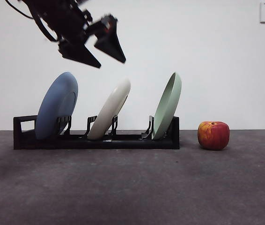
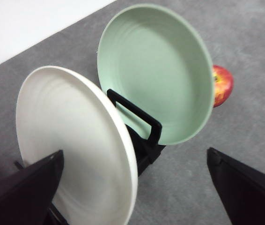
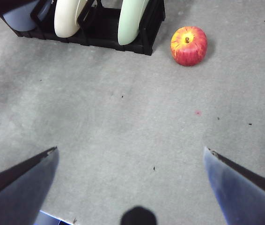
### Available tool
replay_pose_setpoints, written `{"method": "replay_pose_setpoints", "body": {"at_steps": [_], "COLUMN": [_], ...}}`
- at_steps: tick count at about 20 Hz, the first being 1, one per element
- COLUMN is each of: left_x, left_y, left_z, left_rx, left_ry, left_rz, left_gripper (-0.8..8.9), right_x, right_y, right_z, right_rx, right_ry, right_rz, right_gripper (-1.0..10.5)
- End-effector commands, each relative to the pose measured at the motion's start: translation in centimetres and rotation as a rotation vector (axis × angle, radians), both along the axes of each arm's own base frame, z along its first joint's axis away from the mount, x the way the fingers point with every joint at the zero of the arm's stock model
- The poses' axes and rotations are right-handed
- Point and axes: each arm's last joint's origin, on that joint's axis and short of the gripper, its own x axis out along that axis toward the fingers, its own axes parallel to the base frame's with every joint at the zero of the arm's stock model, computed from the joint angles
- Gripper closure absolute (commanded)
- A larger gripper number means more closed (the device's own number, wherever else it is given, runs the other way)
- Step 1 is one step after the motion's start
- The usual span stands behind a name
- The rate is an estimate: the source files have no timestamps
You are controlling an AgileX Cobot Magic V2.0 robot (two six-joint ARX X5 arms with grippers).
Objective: Take the yellow plate from the plate rack,put the plate on the table,take the apple from the table,put the apple in the plate
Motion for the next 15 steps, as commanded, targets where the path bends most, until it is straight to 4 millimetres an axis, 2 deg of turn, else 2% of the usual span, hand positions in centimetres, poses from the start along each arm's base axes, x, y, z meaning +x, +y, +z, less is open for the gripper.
{"method": "replay_pose_setpoints", "body": {"at_steps": [1, 9, 12, 13, 14, 15], "left_x": [1.3, 3.6, 3.8, 3.8, 3.8, 3.7], "left_y": [-0.6, -1.7, -1.9, -1.9, -1.9, -1.9], "left_z": [-1.0, -5.4, -6.1, -6.1, -6.1, -6.1], "left_rx": [0.017, 0.039, 0.044, 0.044, 0.040, 0.030], "left_ry": [-0.013, 0.028, 0.044, 0.044, 0.046, 0.054], "left_rz": [-0.011, -0.001, -0.002, -0.003, -0.009, -0.013], "left_gripper": [2.44, 2.49, 2.65, 3.30, 4.59, 5.47], "right_x": [0.1, 0.8, 1.0, 1.1, 1.2, 1.3], "right_y": [0.0, 0.1, 0.1, 0.1, 0.1, 0.1], "right_z": [0.1, -0.2, -0.3, -0.3, -0.3, -0.4], "right_rx": [0.002, 0.000, -0.001, -0.002, -0.002, -0.003], "right_ry": [-0.004, 0.021, 0.029, 0.033, 0.037, 0.042], "right_rz": [0.004, 0.005, 0.005, 0.005, 0.005, 0.005], "right_gripper": [4.1, 4.1, 4.1, 4.1, 4.1, 4.1]}}
